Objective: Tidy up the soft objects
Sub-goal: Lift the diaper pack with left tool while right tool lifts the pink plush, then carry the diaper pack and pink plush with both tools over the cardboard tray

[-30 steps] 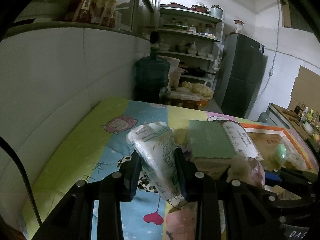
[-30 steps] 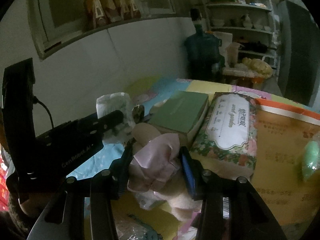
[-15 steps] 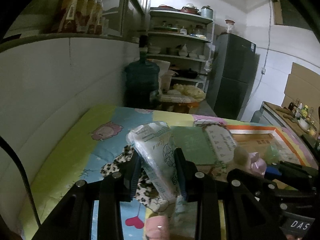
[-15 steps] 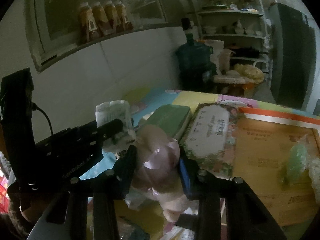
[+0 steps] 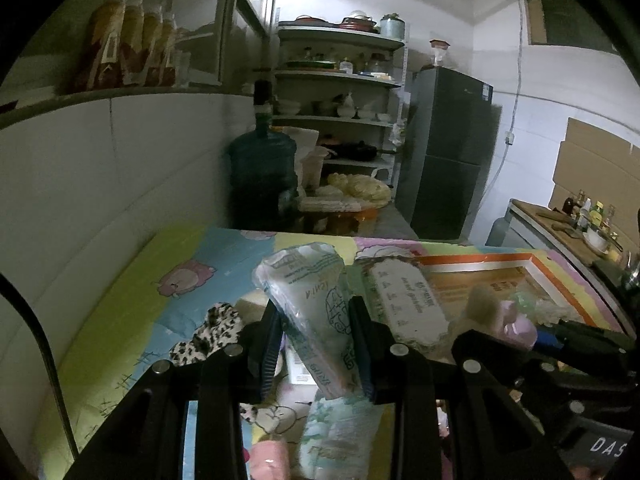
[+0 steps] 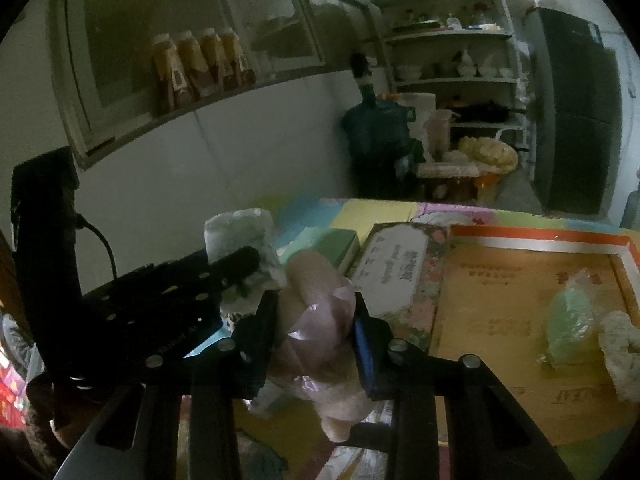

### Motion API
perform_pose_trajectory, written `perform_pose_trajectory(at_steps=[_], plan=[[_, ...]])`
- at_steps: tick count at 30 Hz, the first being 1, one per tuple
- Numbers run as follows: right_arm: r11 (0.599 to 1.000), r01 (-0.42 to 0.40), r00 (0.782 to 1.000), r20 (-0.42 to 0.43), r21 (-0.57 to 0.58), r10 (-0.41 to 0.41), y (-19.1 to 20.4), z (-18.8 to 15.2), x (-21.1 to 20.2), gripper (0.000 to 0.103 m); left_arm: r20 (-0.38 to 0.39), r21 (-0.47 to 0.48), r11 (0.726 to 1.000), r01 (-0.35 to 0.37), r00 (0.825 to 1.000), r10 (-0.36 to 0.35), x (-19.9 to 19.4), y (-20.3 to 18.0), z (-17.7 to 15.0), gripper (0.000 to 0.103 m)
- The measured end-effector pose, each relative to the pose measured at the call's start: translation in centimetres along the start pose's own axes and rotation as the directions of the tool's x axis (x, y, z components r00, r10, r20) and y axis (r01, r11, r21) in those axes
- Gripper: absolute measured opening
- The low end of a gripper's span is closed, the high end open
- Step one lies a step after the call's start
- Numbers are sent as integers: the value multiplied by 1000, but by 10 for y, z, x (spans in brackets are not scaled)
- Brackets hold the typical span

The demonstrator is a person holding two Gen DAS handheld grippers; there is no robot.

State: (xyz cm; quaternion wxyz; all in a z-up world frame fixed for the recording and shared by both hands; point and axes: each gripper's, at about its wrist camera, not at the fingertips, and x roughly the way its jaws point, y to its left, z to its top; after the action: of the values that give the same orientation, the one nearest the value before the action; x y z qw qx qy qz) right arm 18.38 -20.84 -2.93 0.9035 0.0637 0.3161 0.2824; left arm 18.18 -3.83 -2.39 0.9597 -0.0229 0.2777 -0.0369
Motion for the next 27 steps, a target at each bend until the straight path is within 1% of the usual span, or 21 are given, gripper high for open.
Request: perform_pose_trajectory(at_steps=[7,13,20,27], plan=[[1000,15,999,48,18,-16,-7,6,-18,36,11,22,999,23,1000,-23,-2,-16,5,33],[998,60,995,72,25,-62,-17,11,-31,36,18,38,998,49,999,-49,-1,-31,10,33],[993,112,991,71,31,-114,-27,11,-37,36,16,51,996,79,997,-80,3,-46,11,33],[990,135,988,68,29,-137,-33,10,-38,36,8,54,994,96,995,-96,9,-53,12,33]])
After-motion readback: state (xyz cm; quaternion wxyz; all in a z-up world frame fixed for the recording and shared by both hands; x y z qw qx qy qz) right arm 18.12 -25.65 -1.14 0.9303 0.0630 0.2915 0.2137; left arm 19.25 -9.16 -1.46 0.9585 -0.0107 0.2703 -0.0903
